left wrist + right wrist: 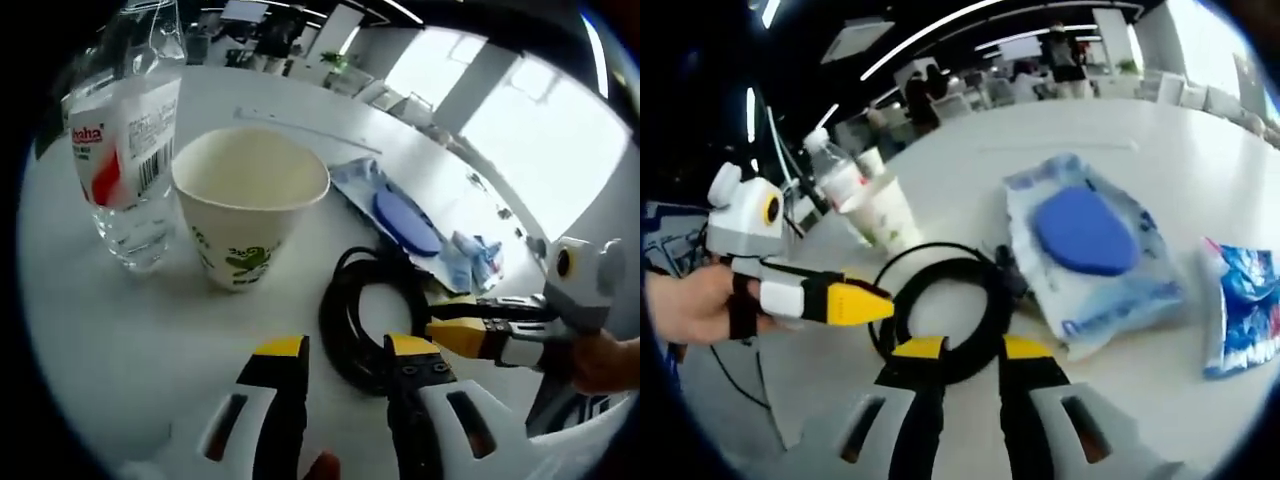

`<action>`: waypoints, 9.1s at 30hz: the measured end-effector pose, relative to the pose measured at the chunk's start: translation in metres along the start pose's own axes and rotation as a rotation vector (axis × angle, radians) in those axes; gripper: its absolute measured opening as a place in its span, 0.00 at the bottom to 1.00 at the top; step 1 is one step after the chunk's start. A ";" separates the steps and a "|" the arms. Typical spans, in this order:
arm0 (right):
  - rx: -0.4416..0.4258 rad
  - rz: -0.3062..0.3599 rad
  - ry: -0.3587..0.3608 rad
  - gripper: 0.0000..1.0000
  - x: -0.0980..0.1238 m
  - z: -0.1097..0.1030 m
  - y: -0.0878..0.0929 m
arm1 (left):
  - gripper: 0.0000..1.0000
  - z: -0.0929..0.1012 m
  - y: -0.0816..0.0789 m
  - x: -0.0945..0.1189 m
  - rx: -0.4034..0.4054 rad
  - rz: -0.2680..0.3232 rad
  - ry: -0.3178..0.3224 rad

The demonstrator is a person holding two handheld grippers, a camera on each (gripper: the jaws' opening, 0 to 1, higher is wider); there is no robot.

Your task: Arrange the tabletop items into an orderly group along one side of the table until the central work area is clear of visible clutter.

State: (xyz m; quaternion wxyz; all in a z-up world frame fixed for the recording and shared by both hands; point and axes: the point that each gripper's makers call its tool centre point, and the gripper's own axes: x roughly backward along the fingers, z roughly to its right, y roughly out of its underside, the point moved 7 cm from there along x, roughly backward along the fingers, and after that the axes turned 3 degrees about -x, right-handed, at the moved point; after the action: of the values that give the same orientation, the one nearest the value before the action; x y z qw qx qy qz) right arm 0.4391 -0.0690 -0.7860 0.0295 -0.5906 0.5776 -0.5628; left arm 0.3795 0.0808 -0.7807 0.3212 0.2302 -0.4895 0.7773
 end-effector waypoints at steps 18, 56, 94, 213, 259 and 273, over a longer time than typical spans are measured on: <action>-0.052 -0.012 -0.031 0.00 0.015 -0.011 0.000 | 0.00 0.008 -0.007 0.023 0.057 0.074 -0.005; -0.110 0.168 -0.002 0.00 0.116 -0.002 -0.001 | 0.00 0.085 -0.008 0.037 -0.012 0.087 0.114; -0.321 0.258 0.114 0.00 0.185 0.076 0.027 | 0.00 0.180 0.000 -0.023 -0.118 -0.085 0.251; -0.196 0.073 0.214 0.55 0.168 0.119 0.060 | 0.76 0.188 0.028 -0.059 -0.312 -0.190 0.118; -0.208 0.079 0.145 0.50 0.145 0.085 0.037 | 0.69 0.143 0.007 -0.039 -0.363 -0.198 0.055; -0.204 0.068 0.106 0.48 0.136 0.071 0.036 | 0.69 0.123 -0.004 -0.026 -0.408 -0.201 0.017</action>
State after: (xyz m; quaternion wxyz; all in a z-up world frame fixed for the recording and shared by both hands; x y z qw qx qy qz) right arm 0.4238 -0.2219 -0.7508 -0.0422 -0.5399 0.6525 -0.5301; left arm 0.4061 -0.0365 -0.7447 0.4409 0.2015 -0.6083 0.6284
